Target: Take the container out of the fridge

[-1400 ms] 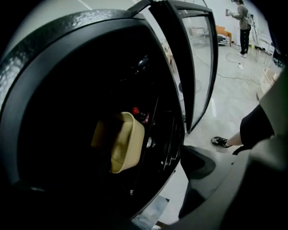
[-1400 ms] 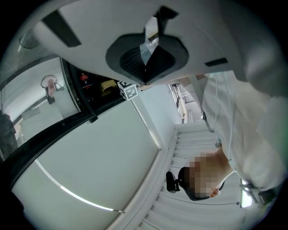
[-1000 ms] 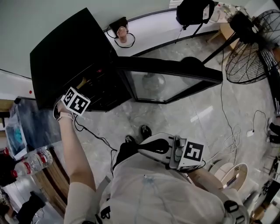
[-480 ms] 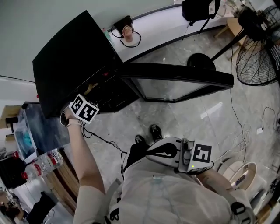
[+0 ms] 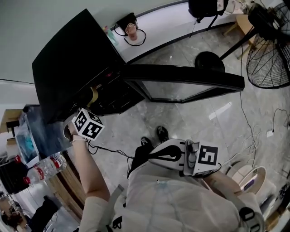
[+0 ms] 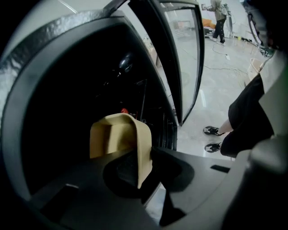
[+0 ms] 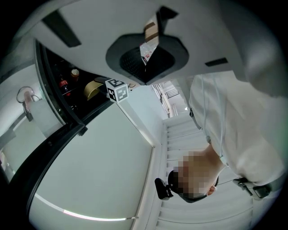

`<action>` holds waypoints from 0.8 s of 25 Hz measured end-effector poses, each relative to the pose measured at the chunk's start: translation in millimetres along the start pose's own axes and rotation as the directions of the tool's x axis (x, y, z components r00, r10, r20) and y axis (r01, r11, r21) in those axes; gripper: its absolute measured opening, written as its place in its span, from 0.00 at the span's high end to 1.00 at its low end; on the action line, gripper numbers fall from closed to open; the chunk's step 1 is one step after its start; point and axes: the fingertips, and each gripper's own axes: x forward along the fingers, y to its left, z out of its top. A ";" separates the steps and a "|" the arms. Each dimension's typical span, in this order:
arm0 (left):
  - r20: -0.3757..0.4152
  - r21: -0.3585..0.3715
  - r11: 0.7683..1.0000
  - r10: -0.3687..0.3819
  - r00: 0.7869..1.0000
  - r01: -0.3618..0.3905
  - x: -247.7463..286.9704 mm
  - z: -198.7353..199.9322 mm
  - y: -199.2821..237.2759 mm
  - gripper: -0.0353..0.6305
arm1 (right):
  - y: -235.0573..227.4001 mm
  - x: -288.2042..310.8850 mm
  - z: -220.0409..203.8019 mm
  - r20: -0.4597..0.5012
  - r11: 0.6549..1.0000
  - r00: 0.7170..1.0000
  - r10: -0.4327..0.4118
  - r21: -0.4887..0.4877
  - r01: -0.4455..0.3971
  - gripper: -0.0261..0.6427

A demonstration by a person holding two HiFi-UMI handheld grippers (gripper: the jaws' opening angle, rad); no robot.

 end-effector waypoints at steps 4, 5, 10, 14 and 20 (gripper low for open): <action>0.023 0.004 1.000 0.008 1.000 -0.008 -14.5 0.1 -20.1 0.84 | -0.1 2.5 0.8 -0.023 0.999 1.000 -0.001 -0.047 0.000 0.94; 0.028 0.005 1.000 0.011 1.000 -0.011 -19.4 0.1 -26.5 0.84 | -0.4 2.3 1.5 -0.035 0.997 0.999 -0.008 -0.073 0.006 0.94; 0.068 0.020 1.000 0.012 0.998 -0.013 -59.1 6.1 -82.7 0.84 | -10.9 -9.4 12.0 -0.068 0.990 0.997 -0.034 -0.138 0.024 0.94; 0.087 0.073 0.996 -0.059 0.994 0.053 -95.3 1.7 -146.5 0.84 | -26.1 -14.6 31.5 0.002 0.996 0.998 -0.055 -0.076 0.055 0.94; 0.138 0.007 0.998 -0.058 0.989 0.058 -122.7 -13.6 -170.4 0.84 | -30.6 14.7 31.4 0.019 0.996 0.998 -0.060 -0.070 0.061 0.94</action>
